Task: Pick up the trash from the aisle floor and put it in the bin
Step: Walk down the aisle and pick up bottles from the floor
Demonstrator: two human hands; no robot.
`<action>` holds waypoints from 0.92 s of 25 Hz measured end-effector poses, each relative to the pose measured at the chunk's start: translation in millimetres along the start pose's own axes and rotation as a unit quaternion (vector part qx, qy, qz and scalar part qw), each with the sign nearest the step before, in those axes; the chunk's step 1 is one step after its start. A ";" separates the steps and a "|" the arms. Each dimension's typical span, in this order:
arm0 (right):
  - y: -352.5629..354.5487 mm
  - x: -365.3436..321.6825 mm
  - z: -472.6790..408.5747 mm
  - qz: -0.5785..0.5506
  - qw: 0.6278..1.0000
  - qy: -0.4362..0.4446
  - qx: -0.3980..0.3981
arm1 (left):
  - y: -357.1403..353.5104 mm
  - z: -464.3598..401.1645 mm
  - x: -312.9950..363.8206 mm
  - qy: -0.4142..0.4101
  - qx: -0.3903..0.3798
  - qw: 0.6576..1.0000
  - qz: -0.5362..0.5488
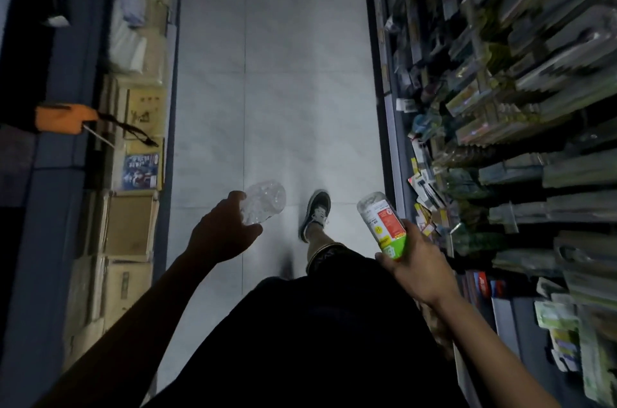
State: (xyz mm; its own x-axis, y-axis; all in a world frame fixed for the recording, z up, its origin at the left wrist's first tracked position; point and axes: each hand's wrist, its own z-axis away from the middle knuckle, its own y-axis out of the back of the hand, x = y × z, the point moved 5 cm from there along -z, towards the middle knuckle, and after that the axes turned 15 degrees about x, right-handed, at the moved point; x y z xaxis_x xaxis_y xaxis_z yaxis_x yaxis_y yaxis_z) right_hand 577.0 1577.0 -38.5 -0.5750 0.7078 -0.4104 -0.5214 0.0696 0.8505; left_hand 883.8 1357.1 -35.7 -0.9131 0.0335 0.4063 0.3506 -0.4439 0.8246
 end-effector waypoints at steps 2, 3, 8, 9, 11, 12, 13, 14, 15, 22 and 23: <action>11.5 -24.9 -64.6 -0.010 1.000 0.007 -0.001 | 13.9 -45.7 18.3 0.017 -0.006 1.000 -0.010; 18.1 -39.0 -93.7 -0.004 1.000 0.010 -0.006 | 20.8 -63.2 24.8 0.029 -0.013 0.999 -0.017; 41.9 -117.2 -242.2 -0.003 0.997 0.064 -0.032 | 64.3 -143.5 38.6 0.123 -0.036 0.992 0.019; 46.7 -133.8 -269.1 0.001 0.996 0.078 -0.032 | 70.7 -156.8 39.2 0.135 -0.042 0.990 0.029; 55.7 -169.6 -319.2 0.001 0.995 0.097 -0.031 | 82.3 -186.2 40.6 0.153 -0.045 0.986 0.046; 57.9 -188.9 -346.3 0.002 0.994 0.105 -0.033 | 90.2 -206.0 40.1 0.164 -0.038 0.984 0.051; 59.7 -206.8 -369.9 0.007 0.993 0.111 -0.037 | 97.6 -225.0 36.6 0.182 -0.031 0.981 0.055; 60.4 -224.0 -393.7 0.014 0.992 0.118 -0.039 | 104.1 -246.0 32.8 0.196 -0.024 0.979 0.056; 60.8 -242.1 -417.2 0.020 0.991 0.125 -0.041 | 113.4 -270.5 28.0 0.207 -0.016 0.977 0.056; 71.2 -346.1 -548.1 0.020 0.995 0.091 -0.032 | 199.0 -469.9 55.6 0.182 0.011 0.983 0.033; 73.3 -356.4 -563.7 0.022 0.996 0.081 -0.030 | 208.7 -500.1 68.3 0.165 0.002 0.986 0.024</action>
State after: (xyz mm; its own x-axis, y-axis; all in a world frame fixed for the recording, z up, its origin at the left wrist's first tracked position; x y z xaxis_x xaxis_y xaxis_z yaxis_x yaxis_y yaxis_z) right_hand 388.3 933.6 -15.4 -0.6900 0.5854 -0.4257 -0.5274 -0.0038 0.8496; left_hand 790.6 819.0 -32.6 -0.9135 -0.2810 0.2943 0.3945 -0.4339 0.8100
